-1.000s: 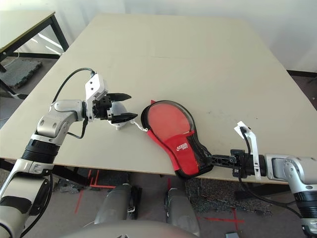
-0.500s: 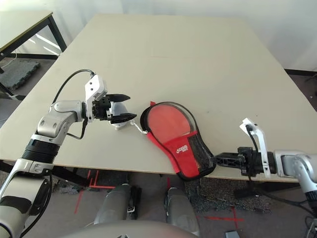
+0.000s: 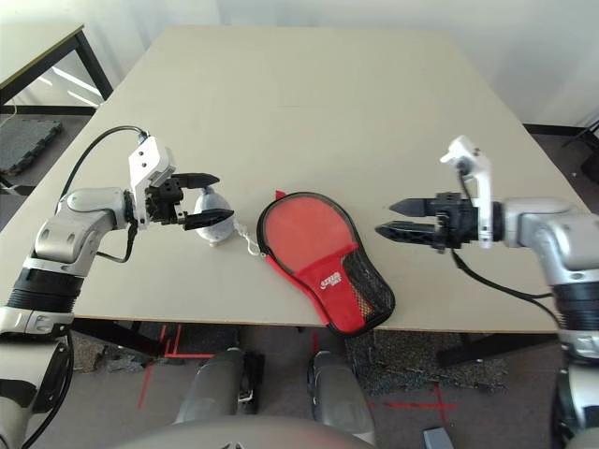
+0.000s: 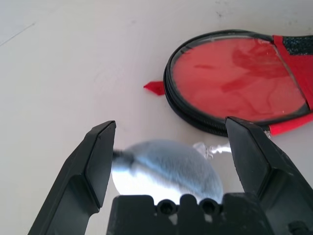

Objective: Store the ping-pong paddle in its case and zip it.

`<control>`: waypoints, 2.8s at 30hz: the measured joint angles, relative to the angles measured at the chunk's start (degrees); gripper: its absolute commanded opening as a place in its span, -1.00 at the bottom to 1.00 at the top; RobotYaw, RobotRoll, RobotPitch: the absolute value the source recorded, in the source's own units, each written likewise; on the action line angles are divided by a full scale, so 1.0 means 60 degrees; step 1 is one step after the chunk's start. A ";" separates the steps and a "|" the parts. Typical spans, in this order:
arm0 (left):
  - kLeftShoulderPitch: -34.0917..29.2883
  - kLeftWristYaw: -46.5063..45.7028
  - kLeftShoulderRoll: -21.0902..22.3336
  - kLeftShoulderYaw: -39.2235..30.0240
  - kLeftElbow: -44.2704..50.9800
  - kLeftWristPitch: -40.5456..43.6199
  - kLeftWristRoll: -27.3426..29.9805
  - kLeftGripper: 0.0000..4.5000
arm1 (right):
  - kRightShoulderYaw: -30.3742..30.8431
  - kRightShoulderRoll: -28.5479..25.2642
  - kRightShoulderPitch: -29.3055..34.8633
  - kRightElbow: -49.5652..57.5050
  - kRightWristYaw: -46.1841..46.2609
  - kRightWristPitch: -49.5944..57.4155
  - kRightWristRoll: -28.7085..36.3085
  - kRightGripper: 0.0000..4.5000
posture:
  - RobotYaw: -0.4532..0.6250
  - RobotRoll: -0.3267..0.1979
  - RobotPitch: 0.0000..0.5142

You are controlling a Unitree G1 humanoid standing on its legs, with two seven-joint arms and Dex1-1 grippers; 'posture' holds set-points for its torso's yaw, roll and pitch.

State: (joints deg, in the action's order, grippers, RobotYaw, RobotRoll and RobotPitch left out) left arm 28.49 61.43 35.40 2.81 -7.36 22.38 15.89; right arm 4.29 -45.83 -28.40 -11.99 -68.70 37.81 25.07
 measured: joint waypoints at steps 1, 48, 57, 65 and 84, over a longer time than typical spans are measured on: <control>-0.0034 -0.0017 0.0037 -0.0015 0.0029 0.0025 0.0004 1.00 | 0.0133 0.0147 -0.0108 -0.0143 0.0000 -0.0255 -0.0196 0.98 | 0.15 0.25 -0.76; 0.0567 -0.2416 -0.1121 0.0527 -0.1640 0.0313 -0.1148 -0.41 | 0.1359 0.2221 -0.0388 -0.1377 0.0368 -0.1848 -0.2284 1.00 | 0.13 0.25 -0.69; 0.1010 -0.2756 -0.1428 0.0493 -0.2378 0.0106 -0.1346 -0.99 | 0.1292 0.2306 -0.0328 -0.1351 0.0547 -0.1832 -0.2273 1.00 | 0.12 0.25 -0.71; 0.1959 -0.3219 -0.1834 0.1173 -0.3634 -0.0858 -0.2357 -0.99 | 0.1262 0.2344 -0.0269 -0.1318 0.0668 -0.1824 -0.2283 1.00 | 0.12 0.25 -0.71; 0.3027 -0.3708 -0.1913 0.1990 -0.5763 -0.3206 -0.4123 -0.99 | 0.1394 0.2379 -0.0103 -0.1099 0.0812 -0.1916 -0.2428 1.00 | 0.14 0.25 -0.75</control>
State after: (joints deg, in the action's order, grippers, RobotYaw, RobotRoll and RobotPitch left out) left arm 46.65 39.17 23.93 14.75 -41.94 3.14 -8.84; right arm 12.66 -31.56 -29.02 -18.58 -63.83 26.32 10.50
